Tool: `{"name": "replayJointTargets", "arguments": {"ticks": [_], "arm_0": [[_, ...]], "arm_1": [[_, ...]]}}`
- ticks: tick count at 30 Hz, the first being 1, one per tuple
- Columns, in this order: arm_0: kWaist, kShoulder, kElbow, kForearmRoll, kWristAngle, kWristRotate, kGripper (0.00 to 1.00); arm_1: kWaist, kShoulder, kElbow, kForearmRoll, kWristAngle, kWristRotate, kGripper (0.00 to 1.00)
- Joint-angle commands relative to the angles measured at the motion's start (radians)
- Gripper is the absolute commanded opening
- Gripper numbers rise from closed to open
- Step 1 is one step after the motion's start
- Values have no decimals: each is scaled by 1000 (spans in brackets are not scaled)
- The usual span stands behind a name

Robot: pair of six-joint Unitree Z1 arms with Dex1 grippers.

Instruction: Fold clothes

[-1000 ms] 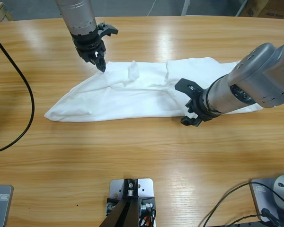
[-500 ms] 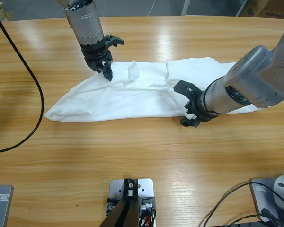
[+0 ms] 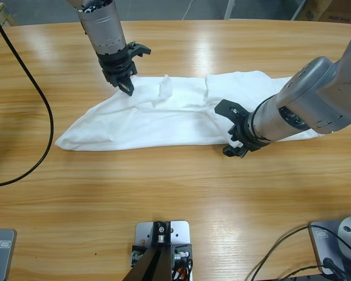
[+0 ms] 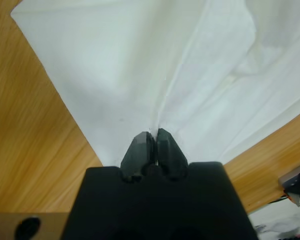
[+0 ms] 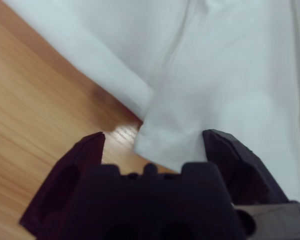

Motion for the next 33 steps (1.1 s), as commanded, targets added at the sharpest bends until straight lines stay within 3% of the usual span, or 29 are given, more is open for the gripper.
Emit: {"name": "replayJointTargets", "arguments": {"ticks": [1, 14, 26, 33], "arm_0": [[36, 31, 7, 60, 10, -95, 0], [274, -33, 37, 93, 82, -243, 0], [328, -13, 314, 106, 83, -274, 0], [371, -26, 308, 91, 113, -267, 0]], "arm_1": [[7, 22, 15, -11, 17, 0, 803], [7, 27, 6, -16, 16, 0, 802], [7, 29, 12, -15, 16, 0, 803], [7, 13, 24, -14, 13, 0, 801]]}}
